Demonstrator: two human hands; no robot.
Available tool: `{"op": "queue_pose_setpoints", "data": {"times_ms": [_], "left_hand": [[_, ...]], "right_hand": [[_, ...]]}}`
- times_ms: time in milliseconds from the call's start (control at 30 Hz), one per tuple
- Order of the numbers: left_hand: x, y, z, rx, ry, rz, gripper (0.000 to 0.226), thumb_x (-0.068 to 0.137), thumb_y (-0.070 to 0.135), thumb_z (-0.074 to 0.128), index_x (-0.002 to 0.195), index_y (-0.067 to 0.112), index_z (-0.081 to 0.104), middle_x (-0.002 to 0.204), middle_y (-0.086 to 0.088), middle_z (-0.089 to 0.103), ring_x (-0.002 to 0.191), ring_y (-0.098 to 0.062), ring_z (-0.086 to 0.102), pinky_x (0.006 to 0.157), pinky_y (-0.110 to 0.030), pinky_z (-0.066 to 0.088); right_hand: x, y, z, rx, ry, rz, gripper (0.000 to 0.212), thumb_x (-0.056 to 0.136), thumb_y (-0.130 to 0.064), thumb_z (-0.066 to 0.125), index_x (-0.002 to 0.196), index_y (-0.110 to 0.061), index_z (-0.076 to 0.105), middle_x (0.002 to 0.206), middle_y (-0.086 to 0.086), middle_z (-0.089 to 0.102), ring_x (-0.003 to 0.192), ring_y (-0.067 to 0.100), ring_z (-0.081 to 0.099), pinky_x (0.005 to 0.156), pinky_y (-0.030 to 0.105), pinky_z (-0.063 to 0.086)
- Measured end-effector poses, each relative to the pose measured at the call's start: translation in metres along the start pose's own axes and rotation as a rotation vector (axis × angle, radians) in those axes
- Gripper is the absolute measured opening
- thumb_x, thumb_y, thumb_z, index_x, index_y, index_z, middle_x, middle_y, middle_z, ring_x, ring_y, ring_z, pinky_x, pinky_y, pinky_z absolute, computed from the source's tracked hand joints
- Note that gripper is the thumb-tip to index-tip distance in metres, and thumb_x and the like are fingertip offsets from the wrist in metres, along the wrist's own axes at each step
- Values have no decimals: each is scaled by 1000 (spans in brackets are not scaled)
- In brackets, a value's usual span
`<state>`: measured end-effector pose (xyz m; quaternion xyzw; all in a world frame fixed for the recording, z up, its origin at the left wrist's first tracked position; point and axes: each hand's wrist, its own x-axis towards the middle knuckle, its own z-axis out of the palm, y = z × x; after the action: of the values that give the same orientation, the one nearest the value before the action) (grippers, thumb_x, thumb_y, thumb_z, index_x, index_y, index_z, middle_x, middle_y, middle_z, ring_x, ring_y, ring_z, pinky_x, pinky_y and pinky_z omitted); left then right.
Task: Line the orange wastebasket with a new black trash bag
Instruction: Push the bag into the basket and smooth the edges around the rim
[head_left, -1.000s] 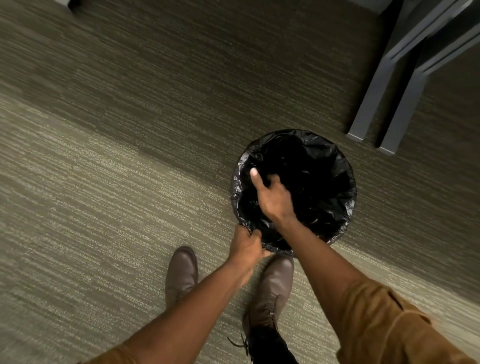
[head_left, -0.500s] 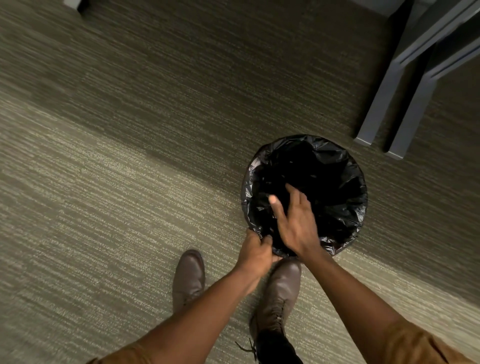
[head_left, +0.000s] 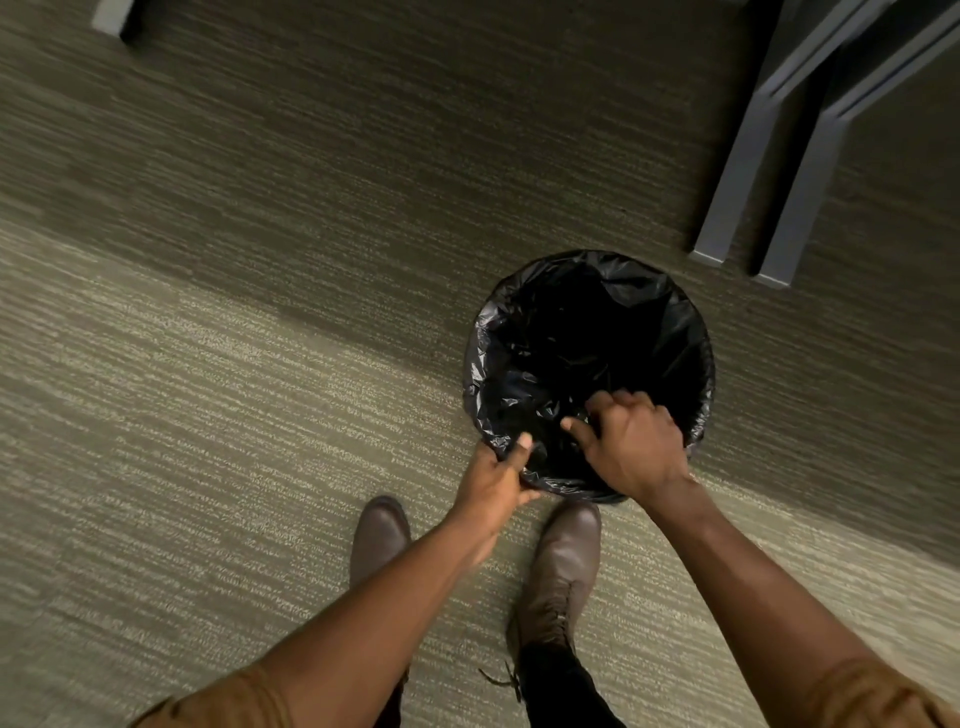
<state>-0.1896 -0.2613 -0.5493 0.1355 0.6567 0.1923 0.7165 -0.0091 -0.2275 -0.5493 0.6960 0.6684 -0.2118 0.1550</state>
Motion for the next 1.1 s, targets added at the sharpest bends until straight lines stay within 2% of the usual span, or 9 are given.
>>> {"op": "queue_pose_setpoints", "data": {"times_ms": [67,167,267,333,467,600,767,967,1100], "left_hand": [[-1,6,-10,137,60,53,33,102,60,59,100,27,54,84,9,63,93,-30,73,52,-8,54],[3,13,-28,242,245,118,58,96,68,63,72,16,53,45,8,53,77,-47,78,47,-27,56],[9,27,-41,177,393,153,48,99,52,70,88,5,66,79,-15,78,75,-40,79,74,-51,69],[16,37,-46,100,364,153,33,101,37,73,105,5,68,105,-20,79,83,-32,80,71,-39,71],[24,50,-41,-13,153,84,37,106,38,65,120,6,76,118,-11,84,115,-35,79,96,-45,66],[23,48,-38,7,45,67,55,96,49,73,134,10,72,134,-8,80,125,-25,76,116,-56,54],[17,40,-32,36,168,158,23,102,40,72,106,18,66,108,3,74,97,-11,71,79,-32,61],[12,35,-31,253,341,333,14,100,28,77,105,20,67,106,-3,76,93,-25,79,81,-37,68],[12,40,-32,345,348,327,14,98,17,78,105,20,67,103,-9,79,85,-30,81,80,-42,69]], "right_hand": [[-10,7,-5,206,232,100,41,97,-46,70,119,-12,75,114,16,76,114,41,65,93,48,55],[-30,24,-2,392,451,283,40,93,-31,78,127,-11,71,126,20,67,123,41,57,100,51,49],[-40,42,8,753,522,547,67,93,-31,81,151,-14,52,150,15,56,141,36,49,116,54,45],[-38,48,15,1155,490,709,76,95,-28,82,159,-15,42,158,13,53,147,31,51,122,54,44],[-23,42,31,1697,385,755,53,103,2,65,152,-10,50,141,15,69,133,31,66,110,42,57],[-17,44,45,1804,327,720,50,104,11,54,151,-8,53,142,15,70,133,36,67,108,44,58],[-29,55,40,1815,310,675,55,105,4,61,156,-11,46,138,8,73,129,28,70,114,55,53],[-52,54,41,1559,355,685,62,94,-26,84,149,-17,56,137,9,74,122,24,74,105,53,60],[-59,48,48,1444,334,690,52,95,-19,82,142,-12,60,119,9,82,98,20,83,84,53,68]]}}
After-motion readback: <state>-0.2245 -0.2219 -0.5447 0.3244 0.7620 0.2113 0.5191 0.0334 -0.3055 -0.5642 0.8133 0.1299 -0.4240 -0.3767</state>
